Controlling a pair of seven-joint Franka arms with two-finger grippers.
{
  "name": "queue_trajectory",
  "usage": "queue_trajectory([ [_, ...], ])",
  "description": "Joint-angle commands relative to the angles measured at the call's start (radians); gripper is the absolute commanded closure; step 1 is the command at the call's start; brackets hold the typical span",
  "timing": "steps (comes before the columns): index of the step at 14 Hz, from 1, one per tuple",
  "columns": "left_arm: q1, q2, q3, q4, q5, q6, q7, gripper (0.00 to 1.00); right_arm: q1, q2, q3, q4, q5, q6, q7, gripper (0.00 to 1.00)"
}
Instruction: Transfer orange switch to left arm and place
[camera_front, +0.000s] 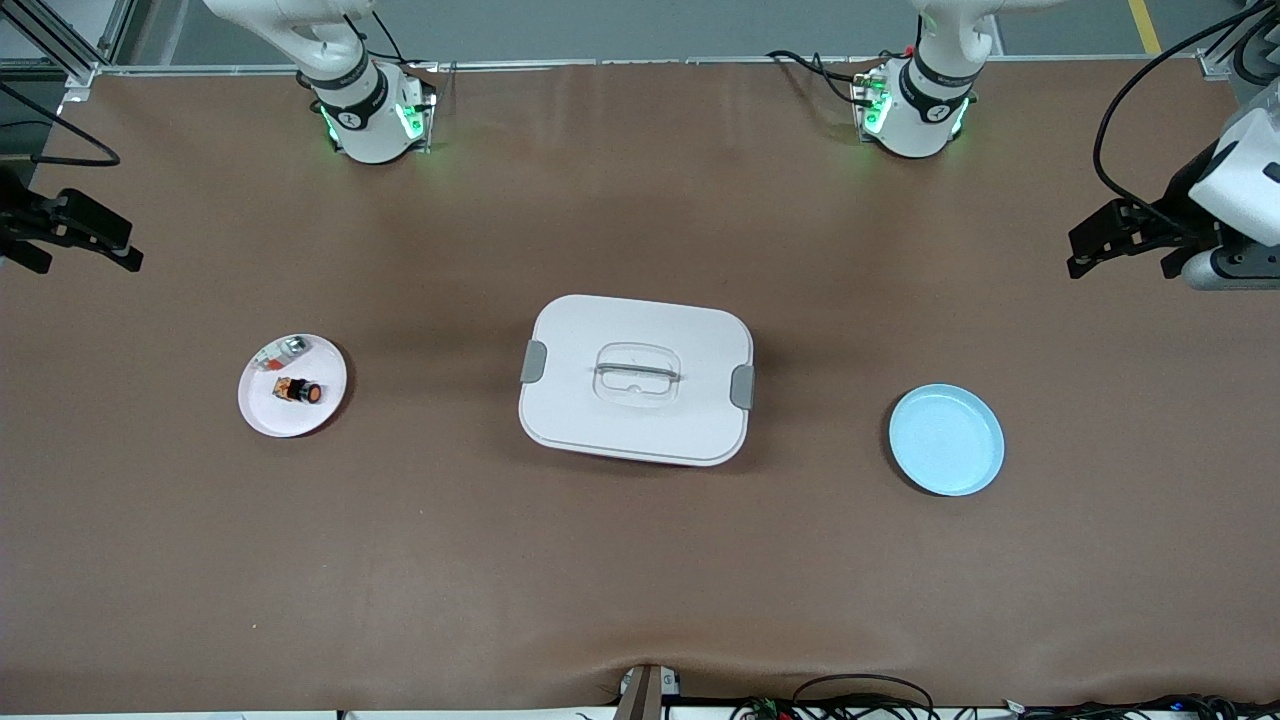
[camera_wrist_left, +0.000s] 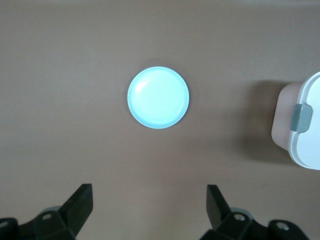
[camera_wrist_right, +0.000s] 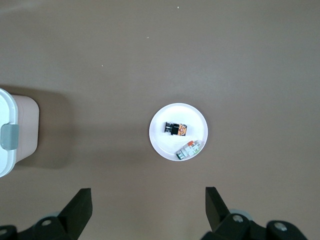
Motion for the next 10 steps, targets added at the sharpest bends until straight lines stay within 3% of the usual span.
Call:
queue_trajectory([
  [1,0.000,-0.005,0.001,0.003,0.001,-0.016,-0.008,0.00,0.004,0.006,-0.006,0.018,0.011,-0.013,0.016,0.00],
  [10,0.000,0.000,0.001,0.004,0.002,-0.016,-0.006,0.00,-0.015,0.047,-0.009,-0.045,0.006,0.012,0.010,0.00],
])
